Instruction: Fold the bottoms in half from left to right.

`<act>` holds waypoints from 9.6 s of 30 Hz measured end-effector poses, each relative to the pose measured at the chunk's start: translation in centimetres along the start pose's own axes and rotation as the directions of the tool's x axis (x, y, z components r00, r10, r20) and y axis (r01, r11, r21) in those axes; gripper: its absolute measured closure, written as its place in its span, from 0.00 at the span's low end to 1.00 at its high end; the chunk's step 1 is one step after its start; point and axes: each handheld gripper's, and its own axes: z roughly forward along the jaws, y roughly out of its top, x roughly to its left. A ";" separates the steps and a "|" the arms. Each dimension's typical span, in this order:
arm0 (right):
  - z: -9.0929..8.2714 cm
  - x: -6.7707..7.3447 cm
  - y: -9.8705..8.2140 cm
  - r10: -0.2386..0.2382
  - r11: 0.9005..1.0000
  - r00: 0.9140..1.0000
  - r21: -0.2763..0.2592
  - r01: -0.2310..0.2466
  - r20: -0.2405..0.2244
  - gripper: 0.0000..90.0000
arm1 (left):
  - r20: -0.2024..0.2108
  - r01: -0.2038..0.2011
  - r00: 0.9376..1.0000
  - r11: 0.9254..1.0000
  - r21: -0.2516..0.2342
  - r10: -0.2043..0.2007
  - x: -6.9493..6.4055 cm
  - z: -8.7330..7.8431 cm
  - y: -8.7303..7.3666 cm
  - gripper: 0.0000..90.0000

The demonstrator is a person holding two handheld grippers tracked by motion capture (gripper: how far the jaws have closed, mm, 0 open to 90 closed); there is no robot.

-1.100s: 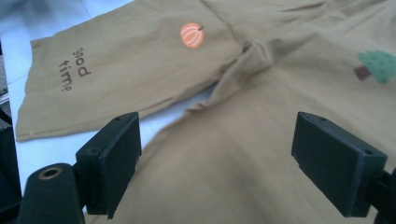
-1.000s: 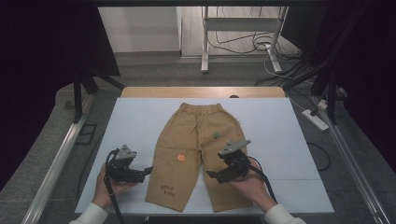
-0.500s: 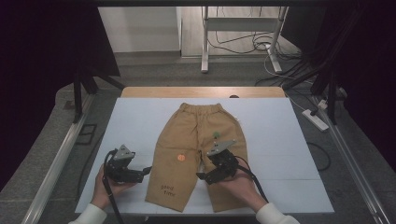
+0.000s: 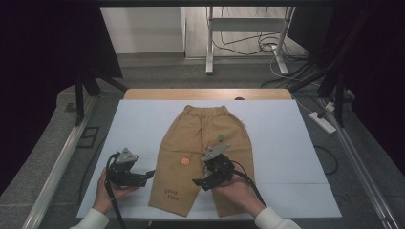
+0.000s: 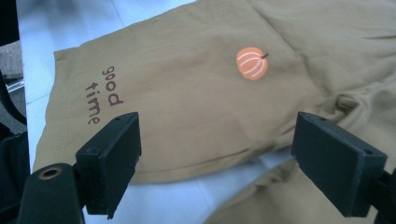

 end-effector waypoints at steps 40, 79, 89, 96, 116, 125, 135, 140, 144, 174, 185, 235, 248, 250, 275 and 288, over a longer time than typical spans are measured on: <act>5.3 5.4 3.1 -0.130 0.989 0.986 0.051 0.136 -0.103 0.18 | -0.002 0.002 1.000 1.000 -0.010 -0.002 -0.1 0.2 0.5 0.12; 8.8 9.4 4.4 -0.260 0.955 0.961 0.122 0.270 -0.094 0.92 | -0.009 0.035 0.999 0.999 -0.015 -0.035 0.8 0.1 0.0 0.12; 7.0 8.2 3.9 -0.228 0.969 0.962 0.061 0.239 -0.148 0.96 | 0.011 0.034 0.999 0.999 -0.017 -0.034 0.7 0.2 0.4 0.13; 6.5 8.1 3.9 -0.236 0.968 0.959 0.050 0.246 -0.159 0.95 | 0.013 0.038 0.999 0.999 -0.029 -0.037 0.9 0.3 1.6 0.13; 6.3 8.0 3.6 -0.237 0.968 0.958 0.044 0.247 -0.163 0.95 | 0.048 0.044 0.998 0.999 0.000 -0.044 2.3 2.8 5.1 0.13; 6.3 8.0 3.6 -0.231 0.969 0.959 0.047 0.242 -0.167 0.95 | 0.057 0.047 0.997 0.999 0.023 -0.049 2.8 4.2 6.3 0.13; 6.4 8.0 3.6 -0.231 0.969 0.959 0.045 0.241 -0.167 0.95 | 0.079 0.066 0.995 0.997 0.027 -0.068 3.5 5.6 7.3 0.14; 6.3 8.0 3.5 -0.232 0.969 0.959 0.046 0.242 -0.165 0.95 | 0.078 0.074 0.994 0.997 0.027 -0.075 3.9 6.2 8.0 0.14; 6.2 8.0 3.5 -0.235 0.967 0.958 0.057 0.247 -0.163 0.95 | 0.075 0.087 0.993 0.996 0.030 -0.089 4.4 6.6 8.4 0.14; 6.4 8.1 3.4 -0.233 0.967 0.958 0.063 0.246 -0.166 0.95 | 0.070 0.102 0.991 0.988 0.112 -0.111 6.0 12.0 10.9 0.14; 6.5 8.1 3.2 -0.231 0.968 0.958 0.060 0.244 -0.170 0.95 | 0.064 0.105 0.991 0.985 0.136 -0.114 5.9 13.4 11.1 0.16; 1.5 6.2 1.5 -0.178 0.983 0.974 0.017 0.182 -0.143 0.96 | 0.333 0.149 0.932 0.989 0.018 -0.147 6.1 10.6 12.3 0.94; 0.6 5.4 0.2 -0.148 0.988 0.980 0.026 0.153 -0.130 0.96 | 0.347 0.146 0.928 0.989 -0.007 -0.134 5.6 10.2 12.6 0.94; 0.4 5.4 0.0 -0.143 0.989 0.981 0.022 0.147 -0.129 0.96 | 0.347 0.147 0.928 0.989 -0.011 -0.134 5.6 10.2 12.7 0.94; -2.2 4.1 -1.8 -0.088 0.996 0.992 0.008 0.089 -0.094 0.96 | 0.364 0.133 0.925 0.991 -0.034 -0.111 3.8 10.1 14.3 0.94; -3.3 3.3 -3.1 -0.055 0.998 0.995 0.023 0.057 -0.077 0.96 | 0.375 0.112 0.922 0.993 -0.034 -0.091 2.3 11.0 15.5 0.93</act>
